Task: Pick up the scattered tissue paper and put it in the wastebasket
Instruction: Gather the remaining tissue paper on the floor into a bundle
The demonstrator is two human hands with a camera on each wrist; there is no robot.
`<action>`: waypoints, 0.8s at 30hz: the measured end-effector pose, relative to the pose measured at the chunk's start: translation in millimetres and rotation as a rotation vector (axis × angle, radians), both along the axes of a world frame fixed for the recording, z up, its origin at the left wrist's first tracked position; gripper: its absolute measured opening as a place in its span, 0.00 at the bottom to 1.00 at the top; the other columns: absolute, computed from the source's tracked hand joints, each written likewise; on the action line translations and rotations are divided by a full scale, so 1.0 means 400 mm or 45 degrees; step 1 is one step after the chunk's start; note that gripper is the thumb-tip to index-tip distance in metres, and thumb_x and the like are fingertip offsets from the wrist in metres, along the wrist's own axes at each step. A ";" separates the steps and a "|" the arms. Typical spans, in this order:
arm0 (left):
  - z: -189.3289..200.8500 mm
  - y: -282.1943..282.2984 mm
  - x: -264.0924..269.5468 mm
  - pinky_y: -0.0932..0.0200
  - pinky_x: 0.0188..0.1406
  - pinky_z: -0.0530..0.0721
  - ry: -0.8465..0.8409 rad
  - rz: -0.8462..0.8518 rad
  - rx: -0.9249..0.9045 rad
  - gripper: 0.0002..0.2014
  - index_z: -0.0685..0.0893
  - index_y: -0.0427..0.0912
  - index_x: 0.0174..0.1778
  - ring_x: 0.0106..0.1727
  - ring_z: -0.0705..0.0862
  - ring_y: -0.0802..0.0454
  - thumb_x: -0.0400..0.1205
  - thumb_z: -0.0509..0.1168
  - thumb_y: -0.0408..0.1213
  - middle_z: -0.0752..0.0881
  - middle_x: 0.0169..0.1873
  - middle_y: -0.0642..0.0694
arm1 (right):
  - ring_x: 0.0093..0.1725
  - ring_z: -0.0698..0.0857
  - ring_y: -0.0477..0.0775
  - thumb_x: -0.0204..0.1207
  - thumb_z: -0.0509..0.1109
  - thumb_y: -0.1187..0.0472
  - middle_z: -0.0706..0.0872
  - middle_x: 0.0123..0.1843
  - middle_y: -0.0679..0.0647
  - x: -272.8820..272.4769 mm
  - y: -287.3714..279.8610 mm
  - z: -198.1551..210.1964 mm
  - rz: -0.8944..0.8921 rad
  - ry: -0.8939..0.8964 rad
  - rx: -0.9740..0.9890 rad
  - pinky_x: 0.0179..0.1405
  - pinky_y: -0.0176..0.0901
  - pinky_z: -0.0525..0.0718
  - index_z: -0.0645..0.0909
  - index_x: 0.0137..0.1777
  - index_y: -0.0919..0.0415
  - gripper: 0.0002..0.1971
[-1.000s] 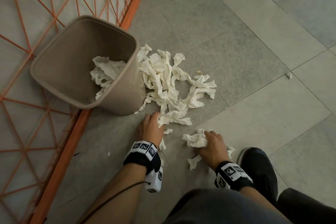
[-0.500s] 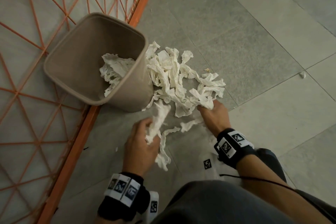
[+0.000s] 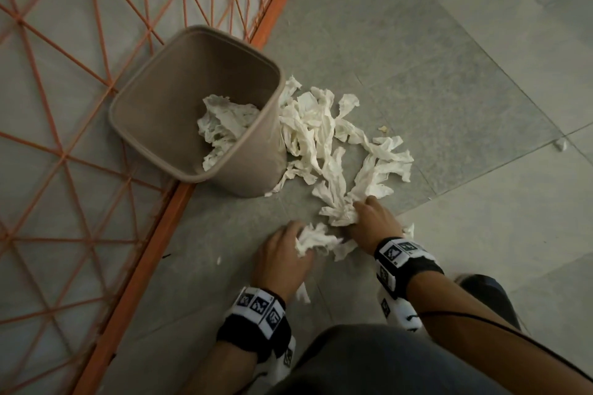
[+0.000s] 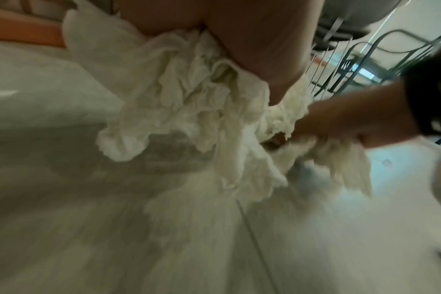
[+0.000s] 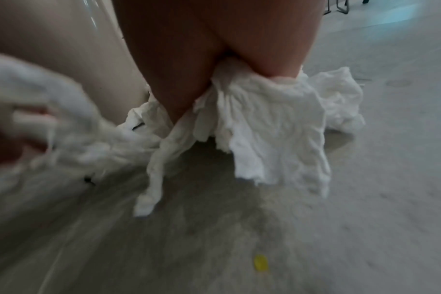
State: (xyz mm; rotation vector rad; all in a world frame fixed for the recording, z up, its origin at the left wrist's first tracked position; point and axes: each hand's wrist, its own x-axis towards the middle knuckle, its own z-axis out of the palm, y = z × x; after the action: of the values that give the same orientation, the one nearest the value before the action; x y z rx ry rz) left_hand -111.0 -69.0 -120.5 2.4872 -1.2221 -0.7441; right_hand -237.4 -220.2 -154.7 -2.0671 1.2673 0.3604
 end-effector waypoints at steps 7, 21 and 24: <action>-0.008 -0.208 0.107 0.43 0.59 0.80 -0.152 0.038 0.194 0.38 0.53 0.54 0.82 0.64 0.82 0.34 0.80 0.67 0.46 0.82 0.68 0.38 | 0.53 0.85 0.67 0.78 0.64 0.50 0.84 0.52 0.61 -0.061 0.033 -0.010 -0.161 -0.123 -0.028 0.45 0.49 0.77 0.84 0.48 0.64 0.16; -0.066 -0.178 0.158 0.52 0.41 0.75 -0.110 0.227 -0.038 0.13 0.80 0.45 0.45 0.46 0.83 0.37 0.76 0.66 0.52 0.83 0.47 0.43 | 0.57 0.84 0.64 0.69 0.69 0.67 0.77 0.72 0.54 -0.006 0.009 0.043 -0.166 -0.420 -0.146 0.42 0.51 0.82 0.63 0.76 0.45 0.36; -0.037 -0.149 0.132 0.51 0.41 0.78 -0.030 0.270 -0.133 0.09 0.81 0.45 0.38 0.43 0.82 0.40 0.74 0.68 0.48 0.81 0.45 0.47 | 0.59 0.83 0.66 0.70 0.66 0.65 0.80 0.64 0.59 -0.004 -0.013 0.033 -0.271 -0.364 -0.084 0.48 0.52 0.82 0.72 0.70 0.56 0.26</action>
State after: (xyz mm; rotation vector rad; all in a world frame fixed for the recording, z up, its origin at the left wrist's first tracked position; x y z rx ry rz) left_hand -58.2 -128.5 -135.4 2.4948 -0.9587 -0.5833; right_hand -239.1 -225.3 -141.5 -1.9305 1.3187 -0.0725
